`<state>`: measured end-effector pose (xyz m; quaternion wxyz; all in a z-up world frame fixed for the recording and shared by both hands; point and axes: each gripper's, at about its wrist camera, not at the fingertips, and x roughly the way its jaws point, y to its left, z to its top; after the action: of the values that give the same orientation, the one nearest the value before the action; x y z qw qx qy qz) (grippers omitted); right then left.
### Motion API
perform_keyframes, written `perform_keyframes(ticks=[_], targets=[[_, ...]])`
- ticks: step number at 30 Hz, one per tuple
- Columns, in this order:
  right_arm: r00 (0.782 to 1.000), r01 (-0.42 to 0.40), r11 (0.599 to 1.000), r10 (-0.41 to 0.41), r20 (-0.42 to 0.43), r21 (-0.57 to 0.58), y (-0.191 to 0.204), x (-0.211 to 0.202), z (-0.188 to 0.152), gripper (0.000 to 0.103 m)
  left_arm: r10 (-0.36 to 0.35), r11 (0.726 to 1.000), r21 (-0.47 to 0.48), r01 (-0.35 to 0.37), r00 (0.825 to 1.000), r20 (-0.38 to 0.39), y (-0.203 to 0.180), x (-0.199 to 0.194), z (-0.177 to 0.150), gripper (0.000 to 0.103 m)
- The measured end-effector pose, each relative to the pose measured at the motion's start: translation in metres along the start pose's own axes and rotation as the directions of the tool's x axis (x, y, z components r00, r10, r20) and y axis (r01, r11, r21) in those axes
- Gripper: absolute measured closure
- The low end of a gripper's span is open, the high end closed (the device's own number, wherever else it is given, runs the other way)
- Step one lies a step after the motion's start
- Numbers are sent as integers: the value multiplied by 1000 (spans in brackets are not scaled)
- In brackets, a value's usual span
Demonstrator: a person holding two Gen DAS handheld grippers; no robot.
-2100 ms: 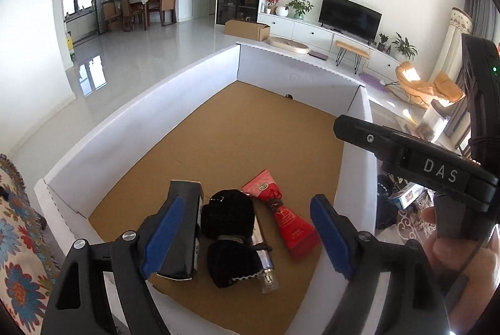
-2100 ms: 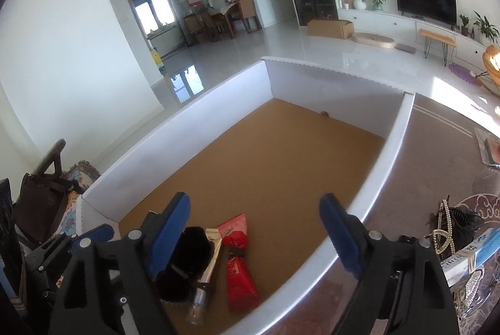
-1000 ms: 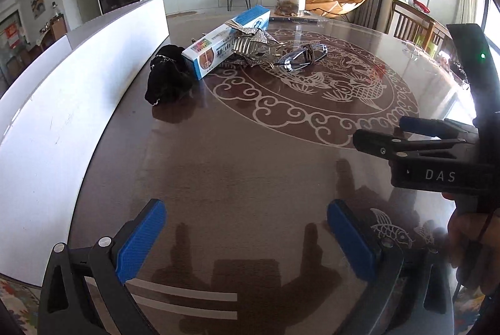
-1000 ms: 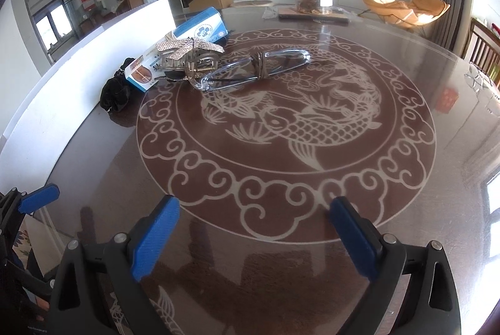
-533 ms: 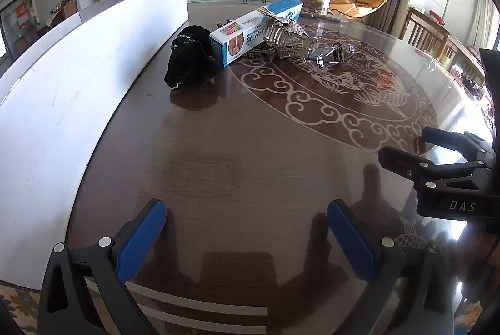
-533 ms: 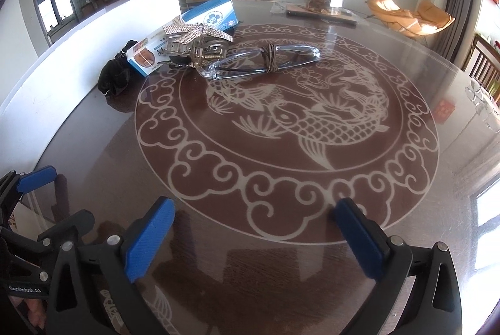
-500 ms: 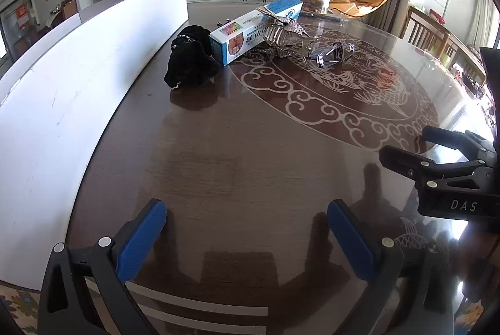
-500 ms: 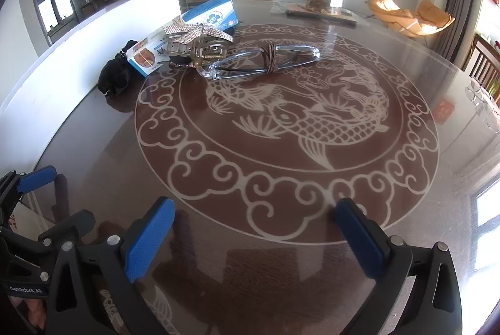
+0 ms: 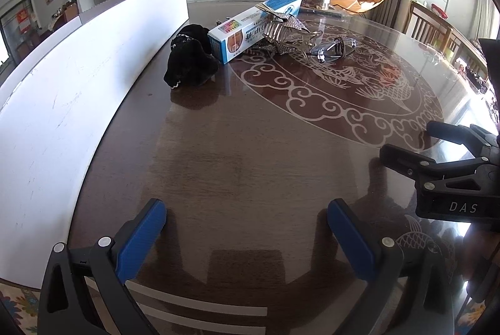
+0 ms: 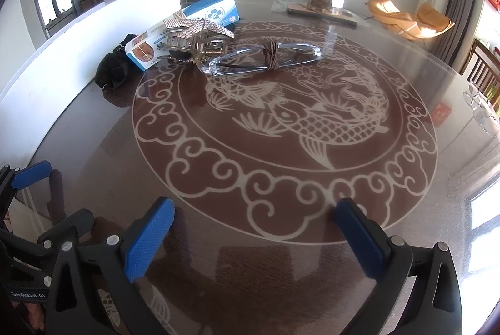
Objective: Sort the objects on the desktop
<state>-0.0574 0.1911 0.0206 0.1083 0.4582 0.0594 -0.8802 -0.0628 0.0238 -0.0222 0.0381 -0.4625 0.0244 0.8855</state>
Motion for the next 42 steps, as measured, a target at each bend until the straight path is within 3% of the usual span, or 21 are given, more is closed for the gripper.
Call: perform_keyframes(ticks=[4, 18, 26, 33, 37, 42], targets=[[1000, 0, 1000, 0, 0, 0, 0, 0, 0, 0, -5, 1000, 7, 5, 999, -51, -1, 6, 9, 0], [1000, 0, 1000, 0, 0, 0, 0, 0, 0, 0, -2, 1000, -3, 2, 1000, 1, 3, 10, 14, 0], [1000, -1, 1000, 1, 0, -1, 0, 0, 0, 0, 1, 1000, -6, -1, 1000, 14, 14, -2, -3, 0], [1000, -8, 1000, 8, -6, -8, -1, 2, 3, 0, 13, 1000, -21, -12, 997, 75, 20, -7, -15, 0], [998, -61, 998, 61, -12, -33, -5, 16, 31, 0, 20, 999, -41, -17, 995, 94, 23, -8, -18, 0], [989, -90, 980, 68, 128, 179, -38, 24, 108, 0, 3, 997, -83, 7, 993, 119, 29, -11, -19, 0]])
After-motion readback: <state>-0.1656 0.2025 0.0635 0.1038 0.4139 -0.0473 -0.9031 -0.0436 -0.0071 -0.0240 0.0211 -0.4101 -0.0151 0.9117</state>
